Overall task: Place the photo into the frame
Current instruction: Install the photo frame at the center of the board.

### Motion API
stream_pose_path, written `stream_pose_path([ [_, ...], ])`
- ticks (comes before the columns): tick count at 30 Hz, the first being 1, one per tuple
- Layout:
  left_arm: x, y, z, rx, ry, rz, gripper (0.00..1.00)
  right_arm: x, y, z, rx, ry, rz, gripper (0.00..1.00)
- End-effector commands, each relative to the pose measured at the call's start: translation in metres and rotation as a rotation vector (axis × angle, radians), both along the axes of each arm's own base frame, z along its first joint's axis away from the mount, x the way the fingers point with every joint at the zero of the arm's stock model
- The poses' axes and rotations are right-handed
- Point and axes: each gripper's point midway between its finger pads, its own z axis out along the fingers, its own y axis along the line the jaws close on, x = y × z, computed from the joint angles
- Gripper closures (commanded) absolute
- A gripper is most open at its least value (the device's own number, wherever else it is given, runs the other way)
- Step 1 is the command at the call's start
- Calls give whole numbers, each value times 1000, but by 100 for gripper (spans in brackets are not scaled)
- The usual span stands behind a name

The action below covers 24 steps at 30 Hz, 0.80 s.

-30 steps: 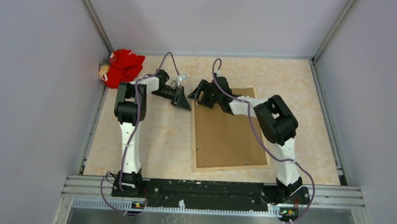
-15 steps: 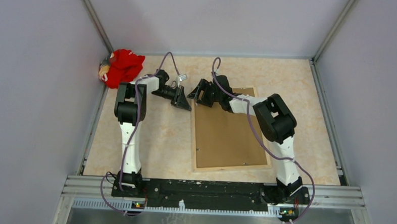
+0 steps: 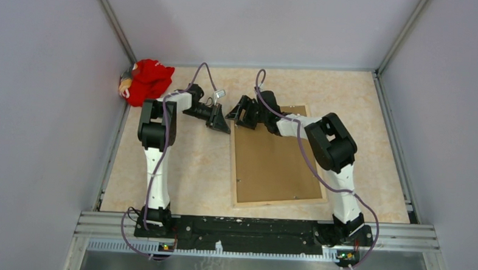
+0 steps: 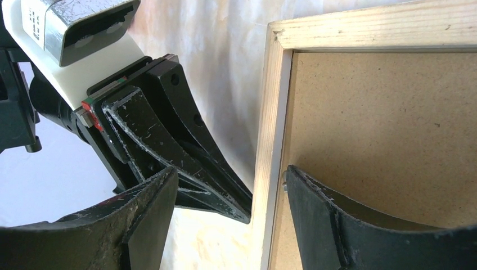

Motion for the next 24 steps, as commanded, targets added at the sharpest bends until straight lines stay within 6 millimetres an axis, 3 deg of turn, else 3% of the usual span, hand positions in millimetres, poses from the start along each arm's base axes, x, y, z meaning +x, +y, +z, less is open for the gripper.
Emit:
stream_pose_path([
  [1,-2,-13,2,-30,-13,-38,84,-15,4,-18,-13,62,39,29],
  [24,-2,-13,1,-28,-13,-36,85,-34,8,-22,-29,96,59,29],
])
